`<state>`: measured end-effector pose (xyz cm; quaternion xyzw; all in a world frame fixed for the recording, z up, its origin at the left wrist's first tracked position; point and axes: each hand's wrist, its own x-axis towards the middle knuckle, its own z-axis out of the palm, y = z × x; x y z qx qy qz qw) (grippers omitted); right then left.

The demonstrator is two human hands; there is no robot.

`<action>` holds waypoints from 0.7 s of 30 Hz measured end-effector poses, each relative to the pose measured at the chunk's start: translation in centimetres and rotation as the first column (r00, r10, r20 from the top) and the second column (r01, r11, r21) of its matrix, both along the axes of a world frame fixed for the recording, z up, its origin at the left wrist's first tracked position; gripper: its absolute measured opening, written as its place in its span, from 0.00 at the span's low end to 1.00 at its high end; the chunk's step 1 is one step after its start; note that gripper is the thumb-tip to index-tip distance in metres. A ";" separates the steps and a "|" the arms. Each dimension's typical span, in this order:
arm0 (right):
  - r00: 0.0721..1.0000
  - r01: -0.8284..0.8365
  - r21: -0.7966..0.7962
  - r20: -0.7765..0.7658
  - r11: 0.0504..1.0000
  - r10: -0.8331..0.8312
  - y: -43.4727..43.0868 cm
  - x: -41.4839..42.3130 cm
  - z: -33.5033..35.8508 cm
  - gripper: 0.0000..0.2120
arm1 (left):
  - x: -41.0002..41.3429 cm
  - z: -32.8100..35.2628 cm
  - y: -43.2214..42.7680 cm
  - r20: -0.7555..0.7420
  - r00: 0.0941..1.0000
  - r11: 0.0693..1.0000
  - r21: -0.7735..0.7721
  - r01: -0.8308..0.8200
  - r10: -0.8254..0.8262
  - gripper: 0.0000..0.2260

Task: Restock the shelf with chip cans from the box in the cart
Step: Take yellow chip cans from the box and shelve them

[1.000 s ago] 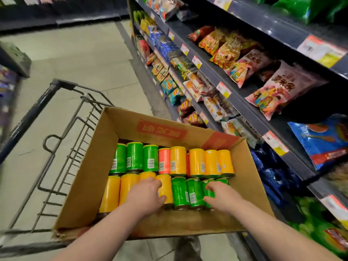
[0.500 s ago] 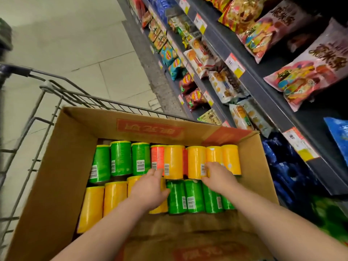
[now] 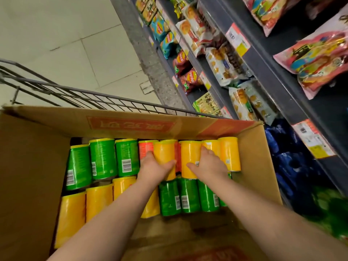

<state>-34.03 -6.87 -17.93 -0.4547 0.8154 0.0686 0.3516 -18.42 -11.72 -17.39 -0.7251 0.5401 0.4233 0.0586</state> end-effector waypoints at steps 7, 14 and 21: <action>1.000 -0.007 0.016 -0.022 1.000 0.008 -0.3 0.1 -0.2 0.41 | -0.8 -0.9 0.1 0.035 0.999 0.998 -0.046 -0.040 0.041 0.40; 1.000 0.003 0.070 -0.029 0.998 -0.001 -1.2 1.3 0.0 0.46 | 1.6 -0.2 1.6 -0.088 0.984 0.987 -0.046 -0.156 0.152 0.36; 0.994 0.108 0.026 0.020 0.994 -0.108 -1.3 2.5 -0.6 0.38 | 3.6 0.2 3.0 -0.165 0.958 0.970 -0.026 -0.243 0.236 0.27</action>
